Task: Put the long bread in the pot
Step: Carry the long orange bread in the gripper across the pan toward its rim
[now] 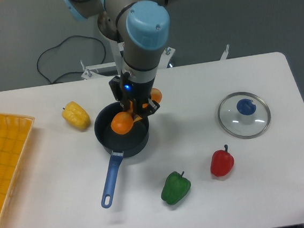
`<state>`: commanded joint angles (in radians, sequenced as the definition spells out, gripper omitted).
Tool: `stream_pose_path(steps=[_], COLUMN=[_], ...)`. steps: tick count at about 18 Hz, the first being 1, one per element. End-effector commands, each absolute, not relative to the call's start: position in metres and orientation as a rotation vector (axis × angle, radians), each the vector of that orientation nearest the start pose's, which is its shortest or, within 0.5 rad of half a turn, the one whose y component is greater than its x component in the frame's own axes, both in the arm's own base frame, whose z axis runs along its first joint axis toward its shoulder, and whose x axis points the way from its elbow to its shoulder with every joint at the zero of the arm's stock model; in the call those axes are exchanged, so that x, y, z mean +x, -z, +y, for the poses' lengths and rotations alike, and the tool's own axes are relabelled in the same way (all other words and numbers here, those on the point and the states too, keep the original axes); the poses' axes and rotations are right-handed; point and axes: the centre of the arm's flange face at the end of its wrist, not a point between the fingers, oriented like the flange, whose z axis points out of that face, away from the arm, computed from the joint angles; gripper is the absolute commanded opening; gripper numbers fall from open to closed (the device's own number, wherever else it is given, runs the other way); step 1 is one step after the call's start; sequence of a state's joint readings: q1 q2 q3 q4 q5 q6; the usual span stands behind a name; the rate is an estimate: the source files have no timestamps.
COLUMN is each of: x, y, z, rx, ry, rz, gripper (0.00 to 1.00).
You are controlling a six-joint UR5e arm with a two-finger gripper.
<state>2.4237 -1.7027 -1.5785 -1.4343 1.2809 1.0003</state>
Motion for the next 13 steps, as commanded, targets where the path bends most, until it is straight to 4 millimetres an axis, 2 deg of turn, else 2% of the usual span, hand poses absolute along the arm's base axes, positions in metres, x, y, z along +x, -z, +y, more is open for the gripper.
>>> stream_pose_path(steps=[4, 8, 13], x=[-0.293, -0.278, -0.275], y=[-0.433, -0.433, -0.43], z=[0.49, 0.515, 0.522], rx=[-2.862, -2.838, -2.831], ry=[0.294, 0.247, 0.237], rz=[0.175, 0.152, 0.146], gripper=[0.33, 0.34, 0.34])
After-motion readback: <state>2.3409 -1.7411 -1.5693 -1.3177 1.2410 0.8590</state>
